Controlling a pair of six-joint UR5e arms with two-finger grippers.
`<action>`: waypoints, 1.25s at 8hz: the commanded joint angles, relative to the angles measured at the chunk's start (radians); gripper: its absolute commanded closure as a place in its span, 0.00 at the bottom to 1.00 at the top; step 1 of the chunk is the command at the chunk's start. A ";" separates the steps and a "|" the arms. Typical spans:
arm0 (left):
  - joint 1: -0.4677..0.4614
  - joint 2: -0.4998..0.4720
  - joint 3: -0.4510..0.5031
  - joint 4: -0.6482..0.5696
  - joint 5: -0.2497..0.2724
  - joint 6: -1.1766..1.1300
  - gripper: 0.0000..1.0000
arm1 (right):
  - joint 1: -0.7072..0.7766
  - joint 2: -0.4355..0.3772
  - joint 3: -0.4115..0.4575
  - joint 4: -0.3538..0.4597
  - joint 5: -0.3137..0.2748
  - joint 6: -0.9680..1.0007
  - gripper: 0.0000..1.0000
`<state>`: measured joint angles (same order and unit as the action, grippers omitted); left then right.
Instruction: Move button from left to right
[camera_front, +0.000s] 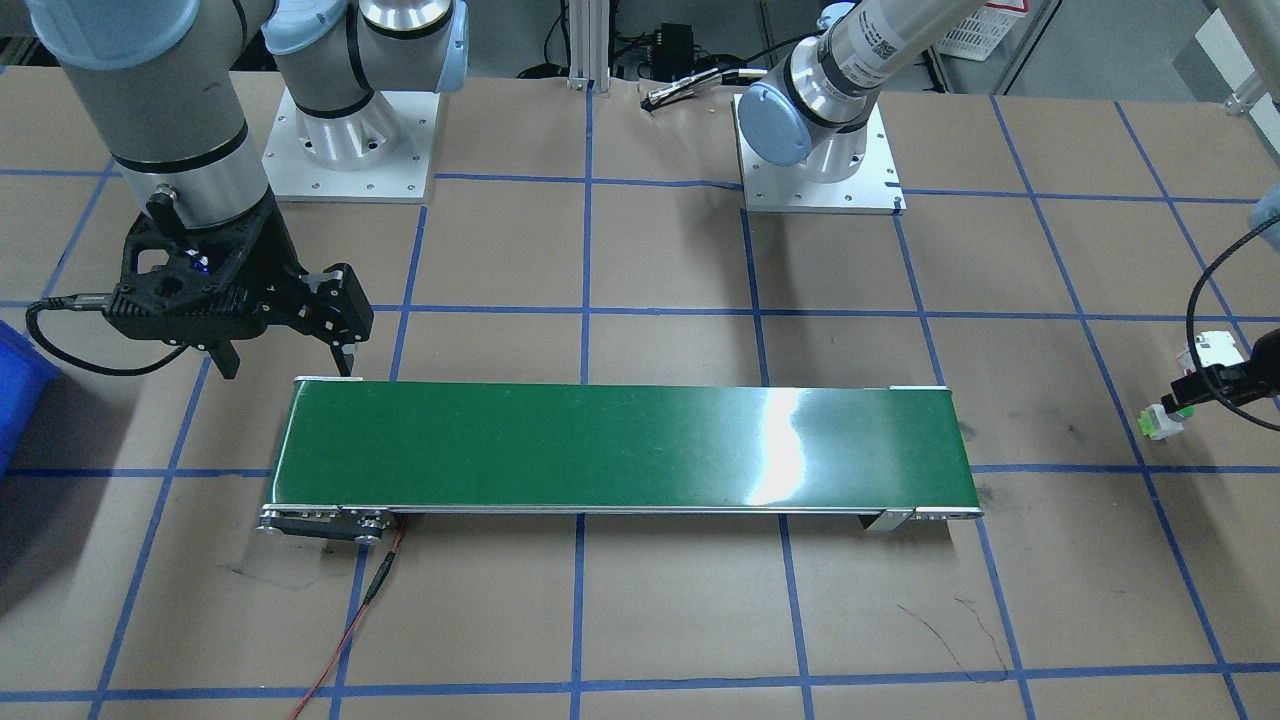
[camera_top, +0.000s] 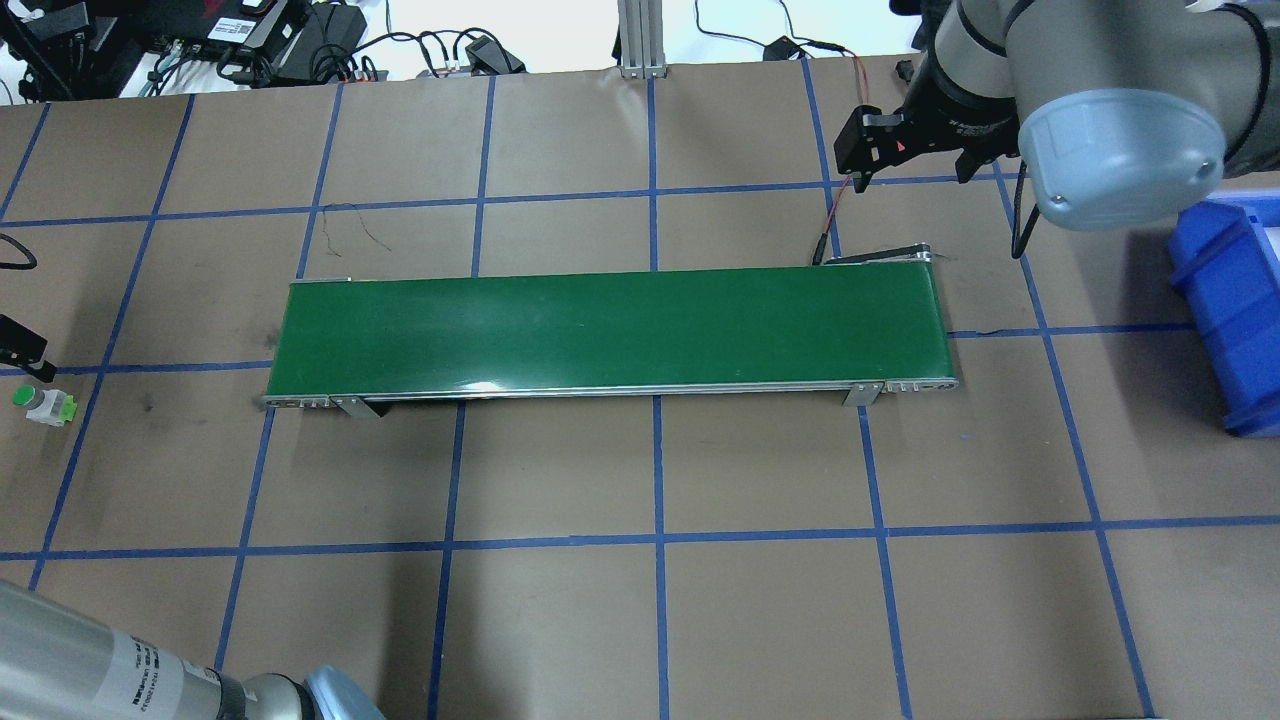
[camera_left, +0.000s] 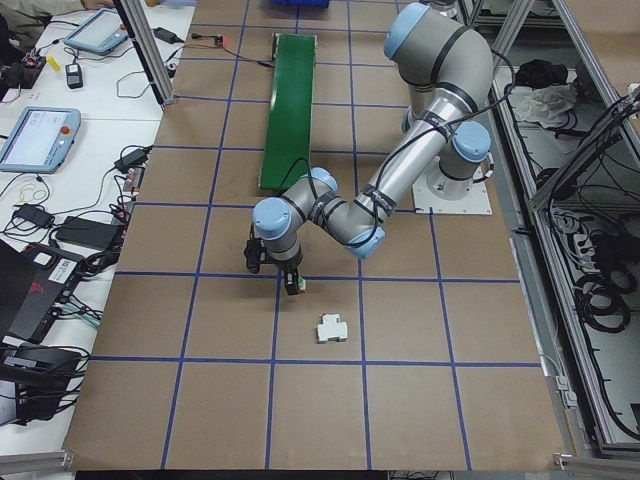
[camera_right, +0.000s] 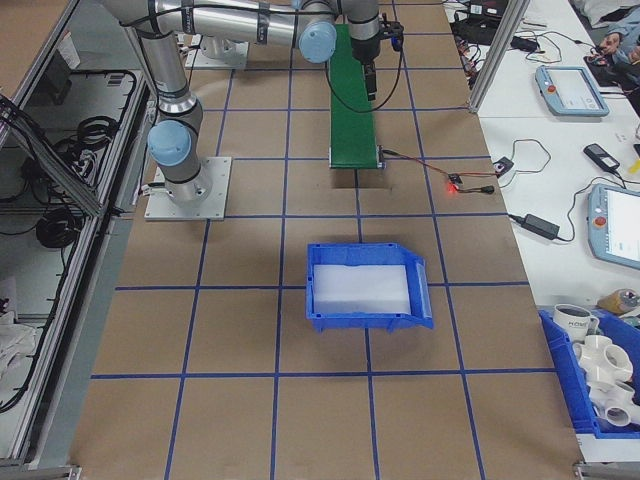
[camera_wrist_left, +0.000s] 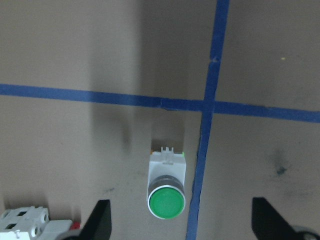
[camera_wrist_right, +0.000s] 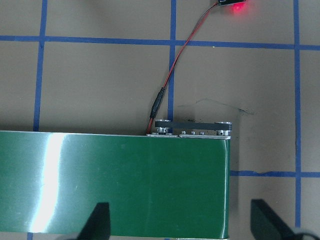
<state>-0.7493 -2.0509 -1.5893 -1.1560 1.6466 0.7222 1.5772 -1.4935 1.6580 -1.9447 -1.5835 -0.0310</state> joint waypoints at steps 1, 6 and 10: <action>-0.001 -0.055 0.005 0.008 0.004 0.002 0.00 | -0.002 0.001 0.000 0.001 -0.001 0.002 0.00; -0.001 -0.081 -0.009 0.082 0.002 0.008 0.00 | -0.003 0.001 0.000 0.001 -0.001 0.000 0.00; -0.001 -0.091 -0.011 0.081 0.002 0.014 0.00 | -0.003 -0.001 0.000 0.000 0.000 -0.001 0.00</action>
<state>-0.7498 -2.1423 -1.5997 -1.0752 1.6501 0.7331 1.5739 -1.4926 1.6582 -1.9436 -1.5838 -0.0301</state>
